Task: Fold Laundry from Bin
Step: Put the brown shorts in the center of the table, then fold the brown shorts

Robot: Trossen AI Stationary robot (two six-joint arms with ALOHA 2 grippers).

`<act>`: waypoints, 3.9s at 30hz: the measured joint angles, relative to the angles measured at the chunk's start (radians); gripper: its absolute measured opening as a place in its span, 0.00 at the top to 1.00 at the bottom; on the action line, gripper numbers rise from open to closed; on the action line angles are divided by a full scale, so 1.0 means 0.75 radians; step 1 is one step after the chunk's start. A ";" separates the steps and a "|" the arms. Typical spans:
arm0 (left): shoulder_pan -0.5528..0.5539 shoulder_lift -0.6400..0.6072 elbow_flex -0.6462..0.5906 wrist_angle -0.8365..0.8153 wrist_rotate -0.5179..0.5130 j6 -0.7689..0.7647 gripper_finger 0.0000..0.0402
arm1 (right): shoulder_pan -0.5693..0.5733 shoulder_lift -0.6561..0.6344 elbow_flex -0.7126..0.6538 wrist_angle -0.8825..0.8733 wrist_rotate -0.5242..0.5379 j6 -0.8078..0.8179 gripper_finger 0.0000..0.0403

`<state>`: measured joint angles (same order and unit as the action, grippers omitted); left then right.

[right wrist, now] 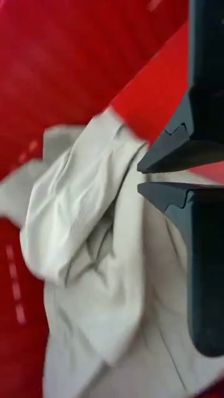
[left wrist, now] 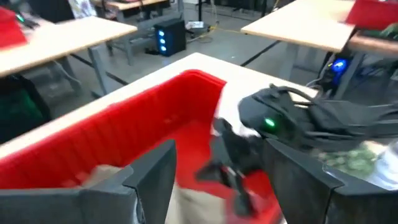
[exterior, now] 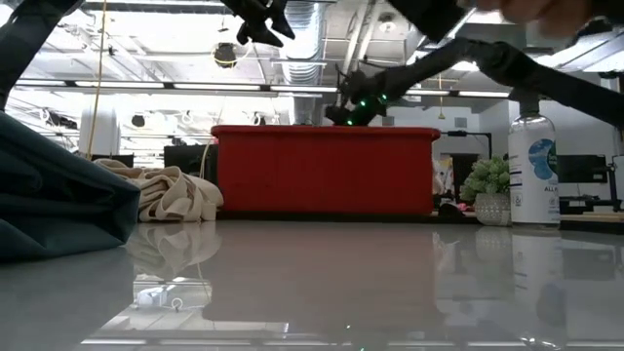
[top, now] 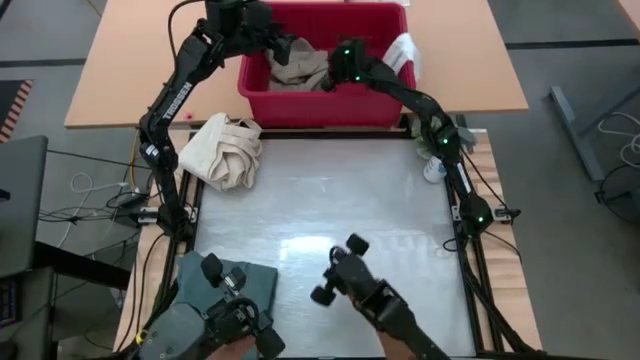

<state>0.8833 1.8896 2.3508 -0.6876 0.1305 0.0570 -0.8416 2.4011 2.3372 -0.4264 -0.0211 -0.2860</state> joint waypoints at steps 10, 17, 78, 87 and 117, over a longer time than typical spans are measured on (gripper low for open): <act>0.001 0.001 0.000 -0.004 -0.089 0.073 0.43 | 0.135 -0.088 -0.001 0.031 0.047 -0.207 0.84; 0.001 0.014 0.001 -0.019 -0.076 0.065 0.43 | 0.070 -0.052 -0.002 0.384 -0.003 -0.055 0.63; 0.033 0.013 0.001 0.059 -0.191 0.167 0.43 | 0.043 -0.926 0.026 0.397 -0.766 0.216 0.96; 0.038 -0.036 0.004 0.076 0.143 -0.071 0.43 | 0.343 -1.238 0.027 -0.175 -0.862 0.322 0.96; -0.330 -0.482 0.007 -0.097 0.572 -0.569 0.43 | 0.506 -0.525 -0.029 -1.341 -0.454 0.061 0.51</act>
<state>0.6355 1.5284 2.3562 -0.7605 0.5598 -0.3700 -0.4620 2.0074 2.3157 -1.4324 -0.3618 -0.2399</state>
